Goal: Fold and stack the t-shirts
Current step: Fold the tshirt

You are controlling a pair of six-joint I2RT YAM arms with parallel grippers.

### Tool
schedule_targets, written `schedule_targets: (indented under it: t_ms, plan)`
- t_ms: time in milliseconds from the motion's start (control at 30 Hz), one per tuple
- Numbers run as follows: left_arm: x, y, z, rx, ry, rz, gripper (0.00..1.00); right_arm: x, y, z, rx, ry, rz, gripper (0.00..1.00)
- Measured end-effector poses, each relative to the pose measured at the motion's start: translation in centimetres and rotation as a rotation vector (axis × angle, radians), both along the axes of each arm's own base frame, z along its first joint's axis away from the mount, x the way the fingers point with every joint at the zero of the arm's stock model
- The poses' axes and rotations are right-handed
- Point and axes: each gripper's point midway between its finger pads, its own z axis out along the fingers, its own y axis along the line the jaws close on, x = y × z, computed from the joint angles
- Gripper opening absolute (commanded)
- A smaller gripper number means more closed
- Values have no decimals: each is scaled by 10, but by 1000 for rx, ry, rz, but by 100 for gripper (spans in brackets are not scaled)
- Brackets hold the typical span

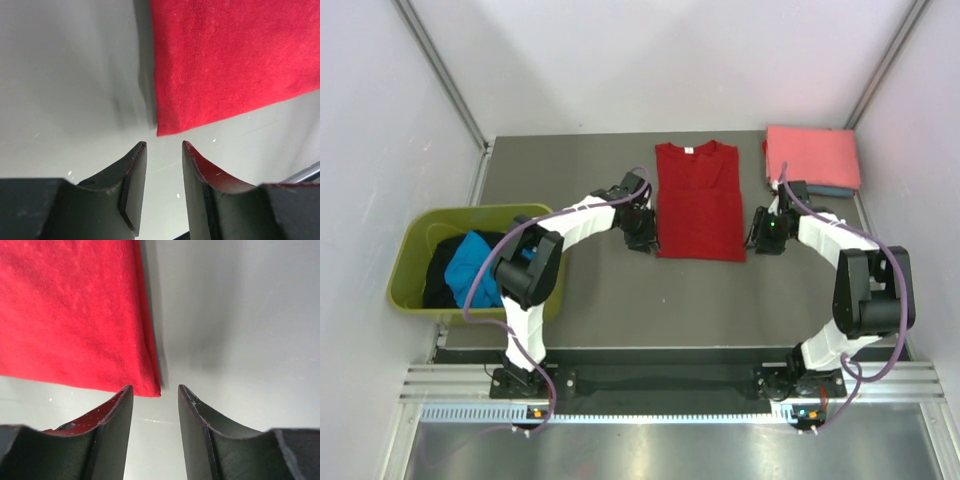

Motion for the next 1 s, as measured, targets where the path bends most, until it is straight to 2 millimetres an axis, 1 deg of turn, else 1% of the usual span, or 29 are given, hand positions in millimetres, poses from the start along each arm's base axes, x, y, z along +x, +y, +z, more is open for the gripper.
schedule_targets:
  t_ms: [100,233,267,600,800,900,933,1000]
  plan:
    - [0,-4,-10,-8,20,-10,39,0,3,-5,42,5,13,42]
    - [-2,-4,-24,4,49,-8,38,-10,6,-20,66,48,26,41]
    - [-2,-4,-24,3,49,-8,37,-12,6,-23,68,57,27,41]
    - [1,-7,-25,-5,53,1,31,-7,9,-23,86,40,36,36]
    - [2,-9,-26,-14,59,6,29,-5,10,-24,95,28,39,36]
    - [1,-11,-26,-25,67,11,26,-5,11,-24,101,23,42,35]
    - [1,-11,-26,-27,68,10,22,-4,12,-24,102,21,43,35]
    - [1,-12,-27,-33,73,11,18,-4,12,-24,107,17,45,34]
